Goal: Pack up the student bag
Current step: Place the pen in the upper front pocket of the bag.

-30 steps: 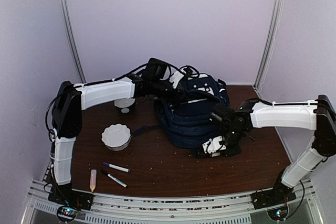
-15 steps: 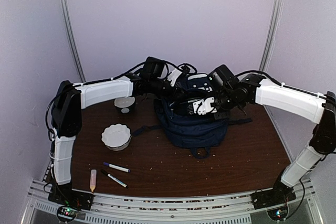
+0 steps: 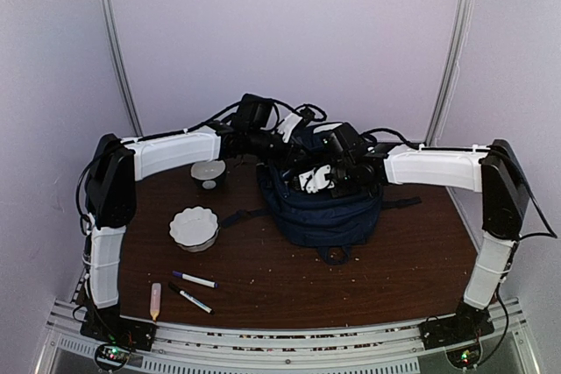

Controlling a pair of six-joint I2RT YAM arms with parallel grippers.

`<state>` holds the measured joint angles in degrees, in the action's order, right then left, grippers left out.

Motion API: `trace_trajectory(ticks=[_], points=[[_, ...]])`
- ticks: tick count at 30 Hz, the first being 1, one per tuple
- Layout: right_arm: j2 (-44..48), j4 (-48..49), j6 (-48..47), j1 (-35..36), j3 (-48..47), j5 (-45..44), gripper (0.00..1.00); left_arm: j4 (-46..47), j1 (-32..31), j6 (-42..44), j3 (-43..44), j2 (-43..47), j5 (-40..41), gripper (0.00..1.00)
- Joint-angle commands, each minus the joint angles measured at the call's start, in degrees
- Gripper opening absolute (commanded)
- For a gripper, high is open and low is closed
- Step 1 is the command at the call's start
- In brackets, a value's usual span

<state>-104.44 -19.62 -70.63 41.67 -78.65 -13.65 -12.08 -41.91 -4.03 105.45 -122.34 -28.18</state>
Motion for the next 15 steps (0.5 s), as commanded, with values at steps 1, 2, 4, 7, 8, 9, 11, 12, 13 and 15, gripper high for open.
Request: trace_trajectory(ticks=[1,2,4,7,8,9,11,12,13,15], points=[[-2.52,8.39,-1.78,-0.7,-1.11,-4.19,0.04,5.62,1.26,-1.13,3.36,2.96,-1.66,0.0],[-2.94,9.6,-1.73,-0.75,-1.0,-4.86,0.07,5.66,1.28,-1.15,3.23,2.96,-1.63,0.0],[-3.09,12.22,-1.34,-0.84,-0.14,-5.76,0.15,5.66,1.33,-1.17,3.06,2.98,-1.69,0.0],[-1.91,11.9,0.23,-0.89,0.34,-5.31,0.22,5.95,1.38,-1.16,2.72,2.87,-1.52,0.0],[-1.33,10.75,1.04,-0.89,0.26,-4.83,0.24,6.12,1.46,-1.24,2.6,2.85,-1.52,0.0],[-0.58,9.41,2.32,-0.89,0.19,-4.14,0.25,6.26,1.48,-1.37,2.53,2.82,-1.52,0.0],[1.04,7.02,4.47,-0.85,0.38,-2.7,0.27,6.43,1.55,-1.5,2.48,2.63,-1.59,0.0],[2.02,5.22,5.58,-0.81,0.39,-1.51,0.28,6.52,1.51,-1.58,2.48,2.57,-1.54,0.0],[3.04,3.34,6.96,-0.8,0.47,-0.23,0.28,6.6,1.64,-1.58,2.44,2.49,-1.67,0.0],[5.92,-0.19,9.86,-0.75,0.6,2.98,0.28,6.79,1.74,-1.72,2.31,2.33,-1.7,0.0]])
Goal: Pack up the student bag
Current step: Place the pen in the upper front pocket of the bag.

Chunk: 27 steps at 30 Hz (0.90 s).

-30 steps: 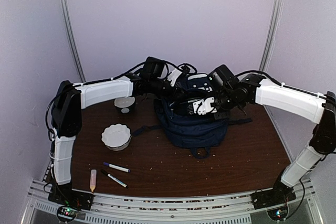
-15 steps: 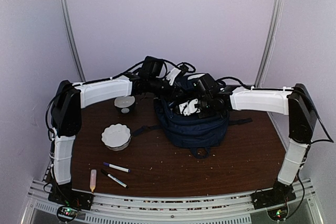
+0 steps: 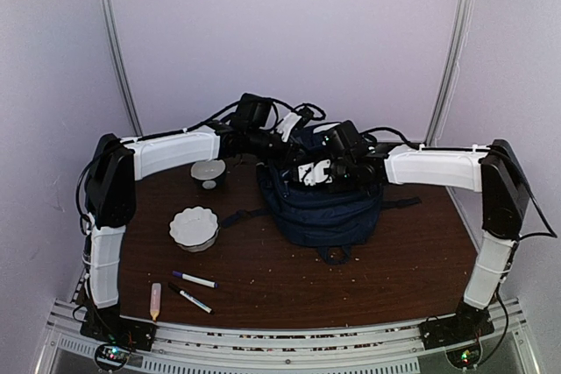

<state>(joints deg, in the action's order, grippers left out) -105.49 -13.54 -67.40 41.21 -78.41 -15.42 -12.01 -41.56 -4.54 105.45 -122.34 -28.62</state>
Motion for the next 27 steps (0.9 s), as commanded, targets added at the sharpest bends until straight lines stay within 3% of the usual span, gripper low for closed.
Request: trace_trajectory(ticks=[1,7,12,17,27], points=[[8.02,-9.02,8.02,-0.26,0.18,6.87,0.28,6.8,1.47,-1.33,2.24,2.23,-1.21,0.0],[13.29,-26.0,17.5,0.23,-1.48,27.4,0.29,7.44,1.8,-1.53,0.82,1.96,-1.03,0.0],[13.81,-30.71,24.35,3.08,-0.02,41.36,0.28,7.95,1.92,-1.89,-0.06,1.22,-1.02,0.0],[10.68,-25.52,28.37,9.43,1.45,39.78,0.26,7.06,2.09,-2.12,0.65,-0.6,-1.62,0.0],[-2.43,-15.62,36.52,19.83,-6.08,40.34,0.25,-0.17,2.27,-3.53,3.71,-1.8,-5.29,0.01]])
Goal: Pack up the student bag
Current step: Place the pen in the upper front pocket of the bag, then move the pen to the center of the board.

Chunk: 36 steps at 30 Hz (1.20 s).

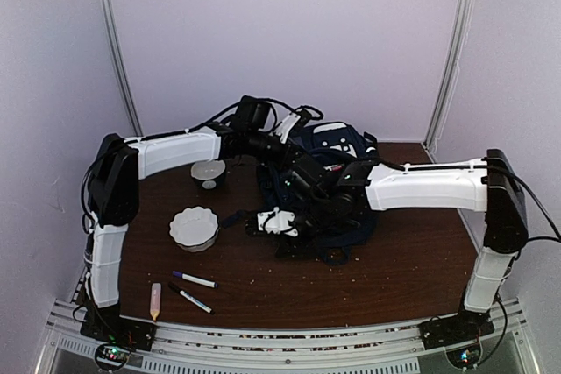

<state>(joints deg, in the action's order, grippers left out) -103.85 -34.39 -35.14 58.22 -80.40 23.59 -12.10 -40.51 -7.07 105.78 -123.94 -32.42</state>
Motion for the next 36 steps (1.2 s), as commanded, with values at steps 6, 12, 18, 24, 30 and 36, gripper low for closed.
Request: trace_trajectory(ticks=[6,12,18,24,30,36], points=[[-11.01,5.12,5.14,5.52,-8.85,2.46,0.26,-13.97,1.3,1.19,7.59,-1.16,3.04,0.33],[-10.0,3.38,4.11,5.05,-8.04,2.98,0.26,-13.75,1.22,-0.47,-9.02,13.96,13.02,0.52],[-7.16,2.4,5.51,1.82,-7.17,6.32,0.27,-25.71,1.27,-10.89,-23.71,28.89,29.59,0.52],[-6.34,1.61,7.91,-2.06,-8.73,9.7,0.28,-40.81,1.31,-24.77,-37.22,39.87,37.37,0.5],[-6.02,1.61,8.24,-2.99,-8.38,11.0,0.28,-52.3,2.91,-38.55,-48.2,49.81,37.98,0.5],[-5.8,1.78,8.02,-3.11,-8.28,11.35,0.29,-56.61,12.77,-45.47,-58.97,57.86,32.81,0.51]])
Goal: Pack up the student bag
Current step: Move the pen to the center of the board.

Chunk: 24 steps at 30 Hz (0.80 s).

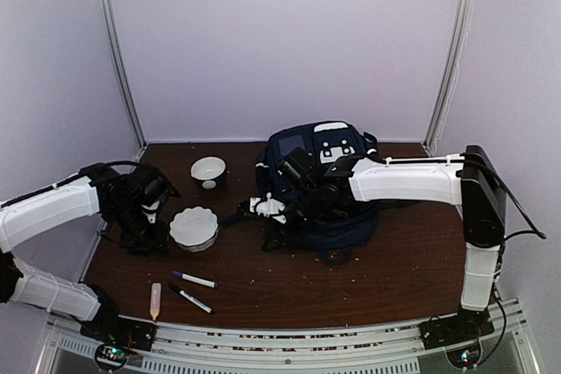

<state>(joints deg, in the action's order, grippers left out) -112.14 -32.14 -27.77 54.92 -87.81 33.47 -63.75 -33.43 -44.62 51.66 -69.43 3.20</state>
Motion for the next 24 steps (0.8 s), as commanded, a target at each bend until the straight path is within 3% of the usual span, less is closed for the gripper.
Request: trace_trajectory(ticks=[1,6,13,16,24], points=[[2.46,-0.47,0.62,0.01,-0.87,1.46,0.29,-4.94,7.02,-8.91,-6.55,4.35,-4.16,0.51],[2.5,-0.42,0.7,-0.19,-0.78,2.29,0.29,-4.48,8.94,-11.34,-14.72,7.02,-8.6,0.49],[2.7,-0.55,0.79,-0.41,-0.52,2.78,0.3,0.45,9.52,-12.85,-21.09,5.57,-13.9,0.22],[2.57,-0.53,0.79,-0.61,-0.59,2.95,0.3,4.05,9.5,-12.68,-22.29,5.09,-17.4,0.15],[1.92,-0.73,1.14,-1.21,-0.77,3.48,0.3,16.38,6.11,-12.51,-23.45,-0.41,-24.37,0.13]])
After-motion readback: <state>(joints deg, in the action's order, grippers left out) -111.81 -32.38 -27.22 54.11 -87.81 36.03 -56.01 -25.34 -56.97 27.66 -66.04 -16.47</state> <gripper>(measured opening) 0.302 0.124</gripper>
